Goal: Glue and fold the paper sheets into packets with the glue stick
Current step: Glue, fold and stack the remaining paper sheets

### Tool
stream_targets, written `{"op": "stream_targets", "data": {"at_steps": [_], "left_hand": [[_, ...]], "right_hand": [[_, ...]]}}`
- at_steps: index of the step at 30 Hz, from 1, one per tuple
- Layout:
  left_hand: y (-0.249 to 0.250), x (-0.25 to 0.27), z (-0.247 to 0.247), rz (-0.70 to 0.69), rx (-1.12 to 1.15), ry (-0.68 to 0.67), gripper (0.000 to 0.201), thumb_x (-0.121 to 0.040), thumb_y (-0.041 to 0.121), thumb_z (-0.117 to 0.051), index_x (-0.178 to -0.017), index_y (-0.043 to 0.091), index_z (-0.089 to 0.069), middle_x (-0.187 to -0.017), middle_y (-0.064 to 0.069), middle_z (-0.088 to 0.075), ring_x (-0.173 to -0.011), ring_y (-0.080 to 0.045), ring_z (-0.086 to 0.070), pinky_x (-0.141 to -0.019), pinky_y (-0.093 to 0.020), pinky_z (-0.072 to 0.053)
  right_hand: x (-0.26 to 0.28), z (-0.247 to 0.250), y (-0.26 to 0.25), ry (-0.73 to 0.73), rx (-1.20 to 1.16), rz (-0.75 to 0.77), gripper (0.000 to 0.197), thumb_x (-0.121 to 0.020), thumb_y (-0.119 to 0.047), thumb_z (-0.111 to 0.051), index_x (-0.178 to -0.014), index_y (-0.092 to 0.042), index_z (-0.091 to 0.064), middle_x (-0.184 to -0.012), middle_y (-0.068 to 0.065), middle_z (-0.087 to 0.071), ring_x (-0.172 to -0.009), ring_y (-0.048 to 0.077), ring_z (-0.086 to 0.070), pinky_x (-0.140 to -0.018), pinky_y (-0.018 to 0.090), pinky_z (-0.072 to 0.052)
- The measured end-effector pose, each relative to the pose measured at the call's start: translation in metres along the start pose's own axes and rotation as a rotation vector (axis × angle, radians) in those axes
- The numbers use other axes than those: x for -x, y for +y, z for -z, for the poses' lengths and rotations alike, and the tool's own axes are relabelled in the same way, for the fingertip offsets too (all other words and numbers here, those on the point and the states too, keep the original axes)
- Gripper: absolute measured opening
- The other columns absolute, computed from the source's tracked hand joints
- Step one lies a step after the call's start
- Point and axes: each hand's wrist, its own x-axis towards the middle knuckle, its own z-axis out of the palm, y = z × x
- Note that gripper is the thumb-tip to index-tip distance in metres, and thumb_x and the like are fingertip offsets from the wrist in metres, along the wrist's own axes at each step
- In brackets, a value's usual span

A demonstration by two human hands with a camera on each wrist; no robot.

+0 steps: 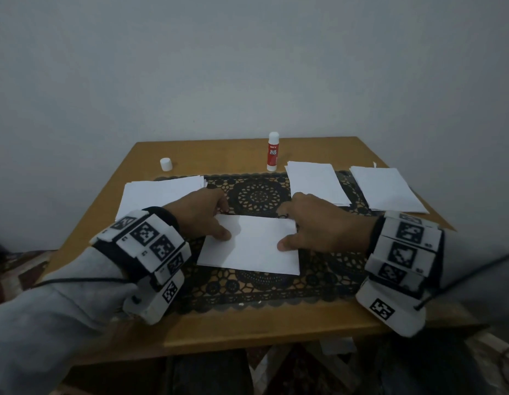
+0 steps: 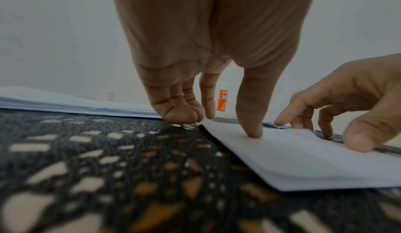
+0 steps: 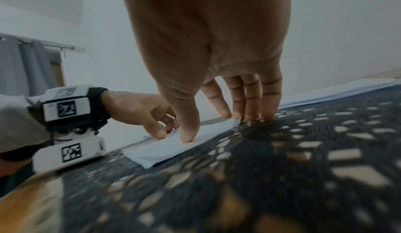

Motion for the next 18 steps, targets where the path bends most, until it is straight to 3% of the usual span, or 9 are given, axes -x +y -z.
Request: {"op": "stream_targets", "data": {"at_steps": [3,5,7,9,14,16,18], "left_hand": [[-0.002,0.0,-0.001,0.007,0.017,-0.019,0.046,-0.077,0.03,-0.077,-0.113,0.018,-0.05,-0.088,0.009,-0.046,-0.085,-0.014,-0.048,-0.069,-0.026,-0.04],[-0.002,-0.001,-0.001,0.003,0.021,-0.016,0.041,-0.077,0.03,-0.076,-0.108,0.019,-0.052,-0.084,0.01,-0.045,-0.08,-0.012,-0.046,-0.063,-0.024,-0.037],[-0.002,0.0,0.0,-0.001,0.027,-0.013,0.043,-0.077,0.03,-0.077,-0.11,0.018,-0.052,-0.088,0.008,-0.047,-0.084,-0.013,-0.048,-0.066,-0.025,-0.039],[-0.001,0.0,0.001,-0.009,0.019,-0.01,0.049,-0.077,0.03,-0.077,-0.115,0.017,-0.051,-0.099,0.004,-0.05,-0.092,-0.016,-0.05,-0.075,-0.027,-0.043],[0.0,0.002,0.002,-0.026,0.011,0.075,0.042,-0.088,0.03,-0.065,-0.124,0.013,-0.051,-0.114,0.001,-0.05,-0.099,-0.015,-0.047,-0.078,-0.025,-0.036],[-0.002,0.003,0.006,-0.036,0.051,0.169,0.032,-0.093,0.022,-0.056,-0.123,0.011,-0.053,-0.121,-0.001,-0.053,-0.101,-0.018,-0.049,-0.08,-0.025,-0.037],[-0.006,0.005,0.012,-0.059,0.127,0.252,0.017,-0.093,0.013,-0.051,-0.109,0.011,-0.057,-0.11,-0.002,-0.056,-0.093,-0.018,-0.05,-0.075,-0.026,-0.037]], "right_hand": [[-0.006,0.003,0.004,0.015,-0.056,0.017,0.051,-0.085,-0.041,-0.071,-0.126,-0.014,-0.056,-0.11,0.0,-0.058,-0.092,0.011,-0.048,-0.074,0.024,-0.035],[-0.01,0.003,0.006,0.045,-0.117,-0.002,0.031,-0.086,-0.033,-0.072,-0.109,-0.016,-0.062,-0.093,-0.009,-0.056,-0.087,0.011,-0.053,-0.067,0.023,-0.037],[-0.013,0.003,0.009,0.06,-0.171,-0.022,0.015,-0.085,-0.027,-0.073,-0.083,-0.02,-0.059,-0.078,-0.012,-0.051,-0.073,0.008,-0.05,-0.059,0.021,-0.035],[-0.015,0.004,0.009,0.059,-0.2,-0.019,0.027,-0.087,-0.023,-0.071,-0.069,-0.023,-0.05,-0.074,-0.01,-0.049,-0.067,0.006,-0.046,-0.057,0.021,-0.033],[-0.014,0.011,0.012,0.149,-0.381,-0.015,0.016,-0.091,-0.02,-0.064,-0.088,-0.005,-0.061,-0.083,0.0,-0.059,-0.069,0.011,-0.053,-0.064,0.027,-0.041],[-0.011,0.016,0.012,0.196,-0.493,-0.027,0.013,-0.093,-0.019,-0.062,-0.091,-0.007,-0.06,-0.082,0.001,-0.063,-0.063,0.01,-0.06,-0.059,0.025,-0.047],[-0.011,0.02,0.011,0.225,-0.67,-0.048,0.01,-0.094,-0.015,-0.061,-0.092,-0.007,-0.058,-0.074,0.004,-0.069,-0.052,0.008,-0.064,-0.049,0.022,-0.051]]}}
